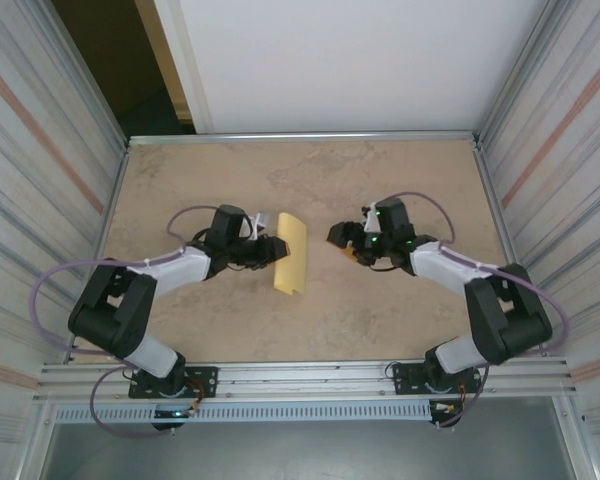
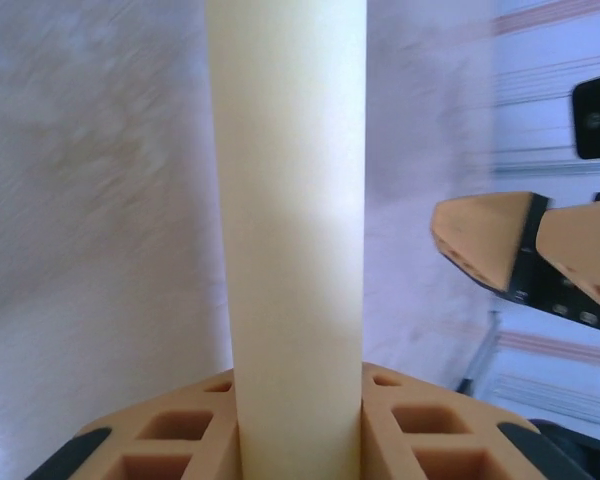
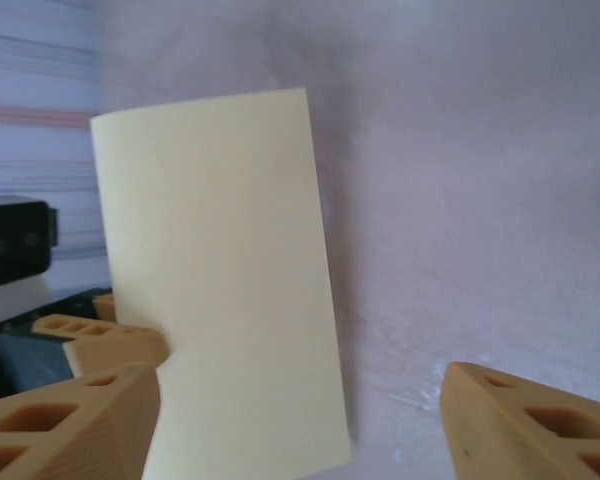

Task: Fold a paper plane with a square sheet of paper (pick it up from the middle)

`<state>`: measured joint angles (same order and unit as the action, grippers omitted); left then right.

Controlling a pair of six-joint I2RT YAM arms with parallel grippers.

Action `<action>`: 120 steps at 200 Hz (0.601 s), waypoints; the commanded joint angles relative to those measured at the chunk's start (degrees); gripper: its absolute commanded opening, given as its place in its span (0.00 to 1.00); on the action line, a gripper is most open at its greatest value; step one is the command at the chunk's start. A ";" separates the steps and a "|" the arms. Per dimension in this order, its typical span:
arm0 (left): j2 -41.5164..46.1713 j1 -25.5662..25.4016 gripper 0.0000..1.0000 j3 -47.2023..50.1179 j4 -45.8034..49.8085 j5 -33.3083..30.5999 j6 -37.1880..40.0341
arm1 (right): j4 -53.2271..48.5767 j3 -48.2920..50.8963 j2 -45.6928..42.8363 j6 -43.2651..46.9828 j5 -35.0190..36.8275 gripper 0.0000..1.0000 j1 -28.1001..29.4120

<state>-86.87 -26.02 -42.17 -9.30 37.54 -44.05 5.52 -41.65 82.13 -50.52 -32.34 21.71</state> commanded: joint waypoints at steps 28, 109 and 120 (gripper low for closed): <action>5.48 2.80 0.29 -4.63 -11.24 11.24 -9.36 | 11.48 -1.26 -2.58 -3.43 -13.36 0.87 -2.75; 1.88 2.98 0.28 -7.84 -24.99 16.08 -22.39 | 23.50 -8.84 6.49 -9.16 -22.04 0.94 0.91; 1.03 2.91 0.28 -7.84 -25.48 16.36 -22.99 | 23.71 -9.62 7.16 -9.24 -22.37 0.94 1.20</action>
<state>-83.92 -23.29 -48.71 -29.89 51.11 -63.05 26.20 -48.47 87.81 -58.52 -50.92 21.76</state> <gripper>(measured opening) 0.281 0.937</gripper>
